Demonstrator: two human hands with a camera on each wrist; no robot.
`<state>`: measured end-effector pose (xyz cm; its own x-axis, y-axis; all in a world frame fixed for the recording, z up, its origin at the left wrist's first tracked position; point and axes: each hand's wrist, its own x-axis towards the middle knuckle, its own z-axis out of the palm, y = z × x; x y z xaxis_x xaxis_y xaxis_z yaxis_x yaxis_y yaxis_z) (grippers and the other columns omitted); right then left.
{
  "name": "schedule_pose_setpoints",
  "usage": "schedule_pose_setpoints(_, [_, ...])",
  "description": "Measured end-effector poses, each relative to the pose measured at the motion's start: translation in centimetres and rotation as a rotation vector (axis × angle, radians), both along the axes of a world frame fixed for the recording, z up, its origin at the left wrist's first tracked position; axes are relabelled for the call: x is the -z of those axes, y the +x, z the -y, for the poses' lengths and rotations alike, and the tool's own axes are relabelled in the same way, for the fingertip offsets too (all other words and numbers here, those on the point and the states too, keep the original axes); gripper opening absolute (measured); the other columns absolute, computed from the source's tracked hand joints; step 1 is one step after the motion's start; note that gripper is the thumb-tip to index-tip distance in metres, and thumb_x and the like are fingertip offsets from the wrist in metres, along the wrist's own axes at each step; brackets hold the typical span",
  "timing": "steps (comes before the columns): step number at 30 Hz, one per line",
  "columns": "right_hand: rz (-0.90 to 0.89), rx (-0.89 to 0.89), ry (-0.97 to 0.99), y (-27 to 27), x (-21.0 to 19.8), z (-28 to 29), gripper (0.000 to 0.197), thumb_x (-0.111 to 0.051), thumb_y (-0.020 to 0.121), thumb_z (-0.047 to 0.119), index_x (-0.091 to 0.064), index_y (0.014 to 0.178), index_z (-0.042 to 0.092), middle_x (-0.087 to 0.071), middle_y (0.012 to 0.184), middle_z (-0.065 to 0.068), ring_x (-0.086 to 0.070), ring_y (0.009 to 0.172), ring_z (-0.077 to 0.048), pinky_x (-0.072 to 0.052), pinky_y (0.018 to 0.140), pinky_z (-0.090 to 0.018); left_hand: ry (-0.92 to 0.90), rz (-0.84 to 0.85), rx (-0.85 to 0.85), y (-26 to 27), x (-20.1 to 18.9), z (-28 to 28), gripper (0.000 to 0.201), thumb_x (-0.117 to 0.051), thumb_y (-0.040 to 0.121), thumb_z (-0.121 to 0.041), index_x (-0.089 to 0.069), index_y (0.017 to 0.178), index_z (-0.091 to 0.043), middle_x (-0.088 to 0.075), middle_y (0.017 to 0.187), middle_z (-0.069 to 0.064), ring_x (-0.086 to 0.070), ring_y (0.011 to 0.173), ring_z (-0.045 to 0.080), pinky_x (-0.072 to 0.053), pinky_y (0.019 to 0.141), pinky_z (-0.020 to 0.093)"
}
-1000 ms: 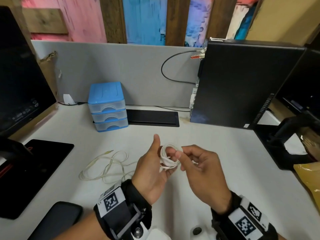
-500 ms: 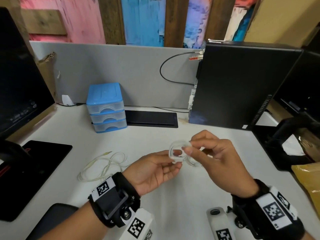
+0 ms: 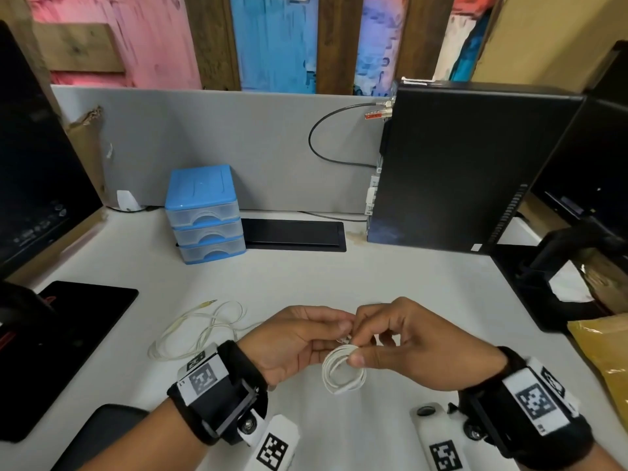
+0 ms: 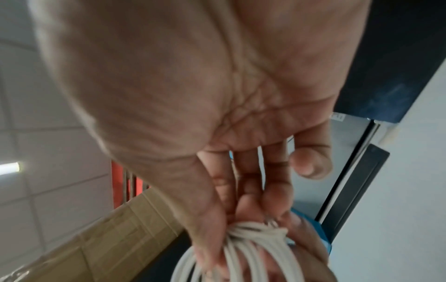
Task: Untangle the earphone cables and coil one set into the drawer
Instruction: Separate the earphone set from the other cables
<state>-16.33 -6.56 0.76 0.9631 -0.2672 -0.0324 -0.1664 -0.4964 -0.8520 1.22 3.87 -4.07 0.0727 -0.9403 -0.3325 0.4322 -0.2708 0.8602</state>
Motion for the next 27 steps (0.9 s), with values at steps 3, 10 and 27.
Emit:
schedule_pose_setpoints(3, [0.026,0.076,-0.043,0.3,0.2,-0.3,0.007,-0.074,0.086,0.023,-0.08,0.087,0.019,-0.061,0.079,0.003,-0.049,0.065,-0.001,-0.035,0.063,-0.014,-0.01,0.05,-0.046,-0.2,-0.3,0.1,0.04,-0.074,0.075,-0.02,-0.072,0.109,0.001,-0.07,0.11,0.024,-0.068,0.092,0.028,-0.056,0.086,0.035])
schedule_pose_setpoints(10, [0.162,0.398,-0.191,1.2,1.4,-0.5,0.012,-0.073,0.086,0.021,-0.077,0.074,0.022,-0.061,0.069,0.007,-0.056,0.061,-0.01,-0.04,0.059,-0.015,-0.13,0.134,-0.075,-0.2,-1.2,-0.2,0.046,-0.083,0.069,-0.005,-0.071,0.113,-0.009,-0.073,0.11,0.017,-0.069,0.099,0.024,-0.055,0.091,0.032])
schedule_pose_setpoints(27, [0.289,0.521,-0.273,1.5,2.0,-1.1,0.009,-0.075,0.084,0.018,-0.078,0.078,0.024,-0.062,0.068,0.012,-0.06,0.069,-0.01,-0.038,0.056,-0.01,-0.22,0.33,-0.071,0.4,-1.7,-0.4,0.034,-0.077,0.074,0.0,-0.072,0.107,-0.003,-0.074,0.101,0.02,-0.071,0.093,0.025,-0.054,0.091,0.031])
